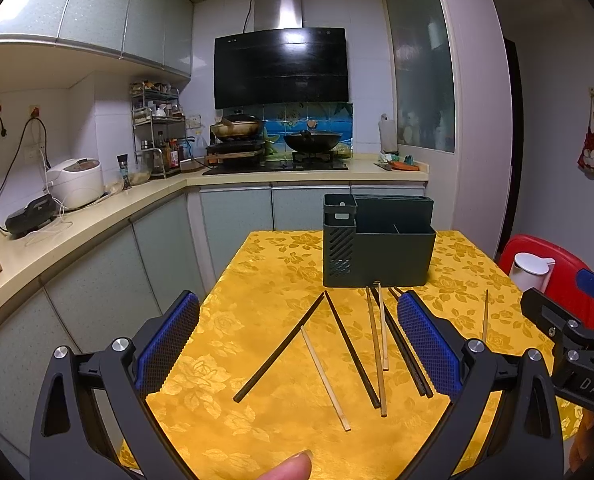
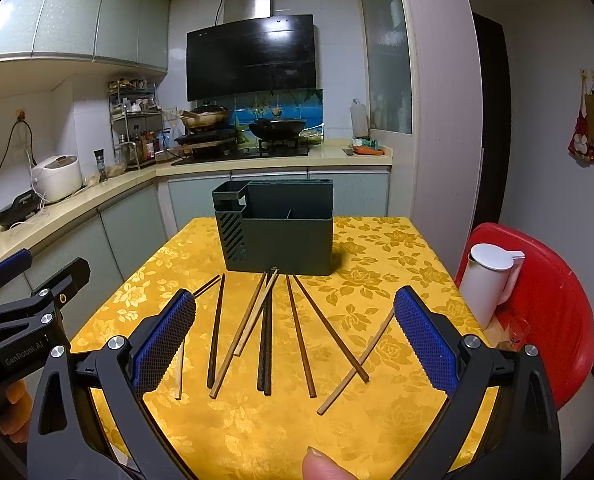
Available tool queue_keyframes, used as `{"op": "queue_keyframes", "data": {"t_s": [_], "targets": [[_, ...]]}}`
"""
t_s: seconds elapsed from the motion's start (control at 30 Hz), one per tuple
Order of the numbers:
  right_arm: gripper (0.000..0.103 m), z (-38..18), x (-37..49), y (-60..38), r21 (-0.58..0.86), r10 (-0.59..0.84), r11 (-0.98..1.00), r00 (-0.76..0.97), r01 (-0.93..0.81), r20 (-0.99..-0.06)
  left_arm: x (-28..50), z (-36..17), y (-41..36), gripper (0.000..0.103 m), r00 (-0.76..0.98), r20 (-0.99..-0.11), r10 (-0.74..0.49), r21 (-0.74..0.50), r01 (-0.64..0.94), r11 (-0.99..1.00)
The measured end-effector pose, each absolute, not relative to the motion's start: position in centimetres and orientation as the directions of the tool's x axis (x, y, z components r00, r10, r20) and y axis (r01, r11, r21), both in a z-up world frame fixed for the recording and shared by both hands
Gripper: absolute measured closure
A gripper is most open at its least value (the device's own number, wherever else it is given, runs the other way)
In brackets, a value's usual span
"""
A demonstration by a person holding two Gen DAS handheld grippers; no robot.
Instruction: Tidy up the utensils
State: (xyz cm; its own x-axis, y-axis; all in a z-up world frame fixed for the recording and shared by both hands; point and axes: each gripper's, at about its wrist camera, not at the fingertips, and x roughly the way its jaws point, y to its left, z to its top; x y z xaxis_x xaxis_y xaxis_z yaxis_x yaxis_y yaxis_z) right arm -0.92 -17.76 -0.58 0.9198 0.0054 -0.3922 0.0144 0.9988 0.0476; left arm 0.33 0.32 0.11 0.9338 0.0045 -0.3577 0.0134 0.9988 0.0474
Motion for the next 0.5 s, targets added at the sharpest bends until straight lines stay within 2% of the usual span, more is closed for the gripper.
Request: {"op": "queue_keyframes", "data": {"t_s": [0.5], "targets": [[0.006, 0.6, -1.4, -18.1, 0.034, -0.011, 0.999, 0.931, 0.024, -0.366, 0.4, -0.1, 1.0, 0.007, 0.934, -0.358, 0.012, 0.044, 0.004, 0.999]]}}
